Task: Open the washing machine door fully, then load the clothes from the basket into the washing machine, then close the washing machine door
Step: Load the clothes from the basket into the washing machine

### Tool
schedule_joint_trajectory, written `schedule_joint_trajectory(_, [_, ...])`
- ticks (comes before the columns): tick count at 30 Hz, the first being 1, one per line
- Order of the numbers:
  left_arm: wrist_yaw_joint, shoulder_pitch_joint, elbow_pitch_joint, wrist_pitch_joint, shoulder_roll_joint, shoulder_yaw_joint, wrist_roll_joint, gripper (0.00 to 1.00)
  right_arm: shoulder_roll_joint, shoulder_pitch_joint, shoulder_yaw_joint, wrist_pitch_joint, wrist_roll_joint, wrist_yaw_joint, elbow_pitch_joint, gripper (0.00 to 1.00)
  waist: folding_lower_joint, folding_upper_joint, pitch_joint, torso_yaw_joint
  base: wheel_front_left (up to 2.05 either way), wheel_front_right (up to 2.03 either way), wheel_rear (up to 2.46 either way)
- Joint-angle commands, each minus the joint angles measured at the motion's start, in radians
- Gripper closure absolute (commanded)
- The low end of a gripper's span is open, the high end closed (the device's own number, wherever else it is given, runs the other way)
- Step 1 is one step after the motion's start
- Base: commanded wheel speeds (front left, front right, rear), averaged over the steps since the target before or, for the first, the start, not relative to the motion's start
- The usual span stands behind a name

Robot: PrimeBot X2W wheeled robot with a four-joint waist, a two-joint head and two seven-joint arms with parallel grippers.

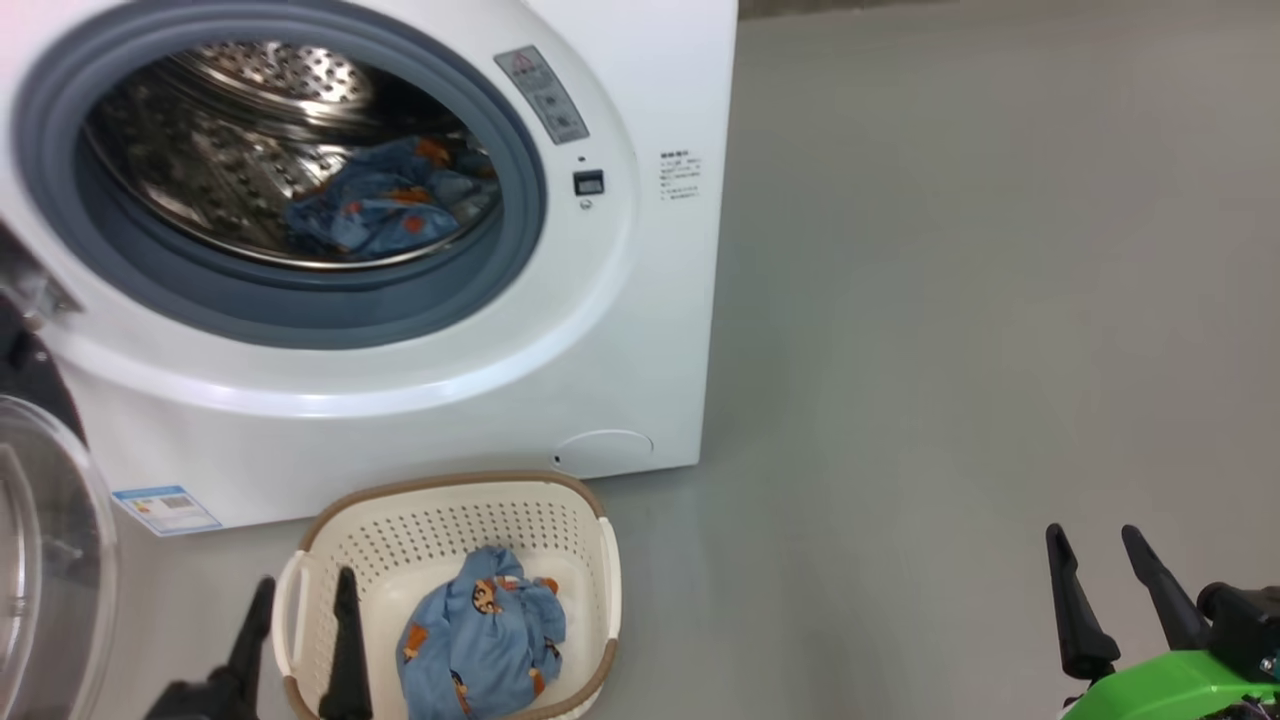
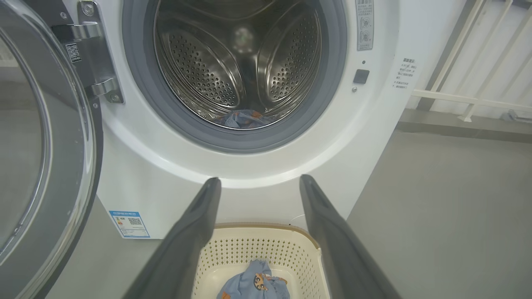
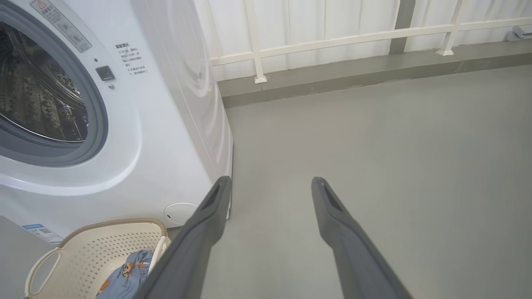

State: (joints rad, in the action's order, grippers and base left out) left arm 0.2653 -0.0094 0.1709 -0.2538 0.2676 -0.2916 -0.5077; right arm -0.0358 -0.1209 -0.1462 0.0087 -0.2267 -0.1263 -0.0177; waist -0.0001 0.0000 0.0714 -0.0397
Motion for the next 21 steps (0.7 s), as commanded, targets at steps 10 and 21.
schedule_joint_trajectory(10, [0.031,0.054,-0.067,0.010,-0.001,0.009,0.008,0.00,-0.014,-0.021,0.028,0.026,0.027,-0.004,0.071,0.00,0.0001,0.0000,-0.052,0.024,0.00,0.00,0.00])
schedule_joint_trajectory(21, [0.041,0.067,-0.071,0.012,-0.008,0.001,0.002,0.00,-0.014,-0.031,0.038,0.040,0.032,-0.004,0.091,0.00,0.0001,0.0000,-0.055,0.029,0.00,0.00,0.00])
